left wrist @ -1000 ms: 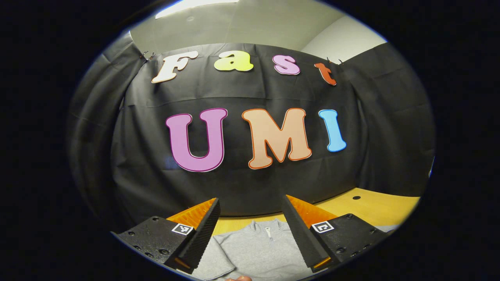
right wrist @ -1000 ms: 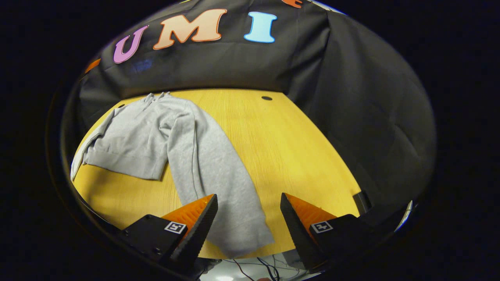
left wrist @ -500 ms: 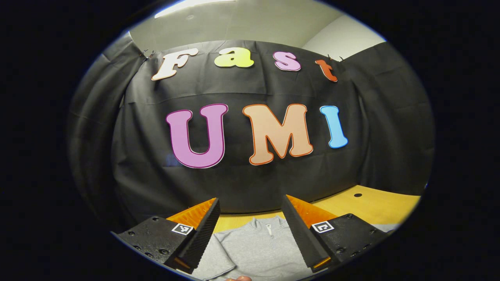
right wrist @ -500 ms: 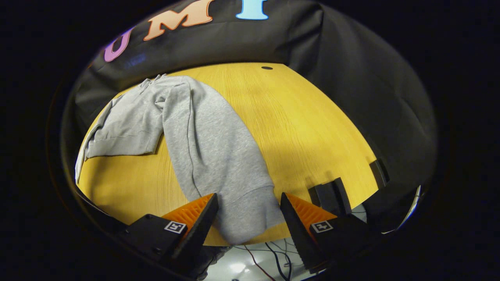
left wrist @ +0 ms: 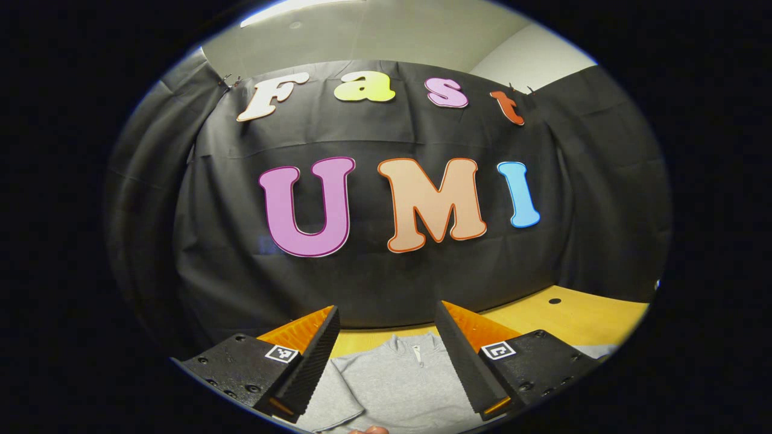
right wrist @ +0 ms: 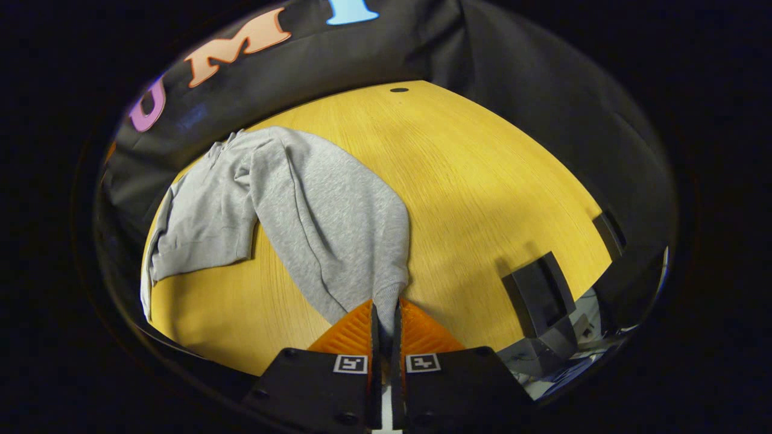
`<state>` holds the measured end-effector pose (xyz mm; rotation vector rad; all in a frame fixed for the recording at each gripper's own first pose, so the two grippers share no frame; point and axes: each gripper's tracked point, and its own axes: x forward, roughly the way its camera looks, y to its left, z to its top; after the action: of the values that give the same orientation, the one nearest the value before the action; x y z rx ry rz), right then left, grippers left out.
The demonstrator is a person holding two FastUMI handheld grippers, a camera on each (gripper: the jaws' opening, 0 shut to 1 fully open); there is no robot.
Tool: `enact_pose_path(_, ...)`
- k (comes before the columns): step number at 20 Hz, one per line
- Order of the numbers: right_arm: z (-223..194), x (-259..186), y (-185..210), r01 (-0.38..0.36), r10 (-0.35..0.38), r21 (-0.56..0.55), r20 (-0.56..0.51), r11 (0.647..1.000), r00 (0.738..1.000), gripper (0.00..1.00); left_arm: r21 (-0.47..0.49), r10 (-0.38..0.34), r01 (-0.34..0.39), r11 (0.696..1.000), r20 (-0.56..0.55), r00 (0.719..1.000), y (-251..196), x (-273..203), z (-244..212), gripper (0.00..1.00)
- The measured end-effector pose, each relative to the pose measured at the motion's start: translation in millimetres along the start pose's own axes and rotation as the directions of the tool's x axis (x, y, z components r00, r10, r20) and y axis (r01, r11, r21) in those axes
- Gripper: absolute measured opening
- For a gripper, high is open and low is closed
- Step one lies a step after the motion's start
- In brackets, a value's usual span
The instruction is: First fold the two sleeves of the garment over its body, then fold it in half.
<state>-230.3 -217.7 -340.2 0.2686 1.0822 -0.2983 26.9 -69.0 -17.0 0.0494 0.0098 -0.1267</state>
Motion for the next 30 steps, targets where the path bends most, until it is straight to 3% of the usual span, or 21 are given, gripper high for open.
enact_pose_path(4, 22.7, -5.1, 12.4, -0.037, 0.032, 0.077, 0.066, 0.996, 0.997, 0.08, 0.004, 0.02, -0.02, 1.0, -0.007, 1.0, 9.6, -0.2, -3.0, 0.94)
enact_pose_path(5, 30.2, -5.2, 14.2, -0.043, 0.037, 0.073, 0.08, 0.996, 0.996, 0.09, 0.001, 0.025, -0.025, 1.0, -0.013, 1.0, 11.3, -0.9, -4.3, 0.98)
enact_pose_path(6, 38.7, -5.6, 19.9, -0.055, 0.048, 0.072, 0.09, 0.996, 0.995, 0.08, 0.0, 0.032, -0.032, 1.0, -0.018, 0.999, 14.4, -1.3, -5.7, 0.94)
enact_pose_path(13, 100.3, -6.0, 71.8, -0.164, 0.145, 0.097, 0.182, 0.982, 0.973, 0.08, 0.023, 0.075, -0.075, 0.997, -0.02, 0.997, 37.4, -11.3, -4.9, 0.94)
enact_pose_path(30, 216.8, -17.4, 216.7, -0.382, 0.358, 0.023, 0.299, 0.924, 0.885, 0.08, 0.039, 0.254, -0.252, 0.967, -0.037, 0.967, 121.6, -51.8, -12.1, 0.94)
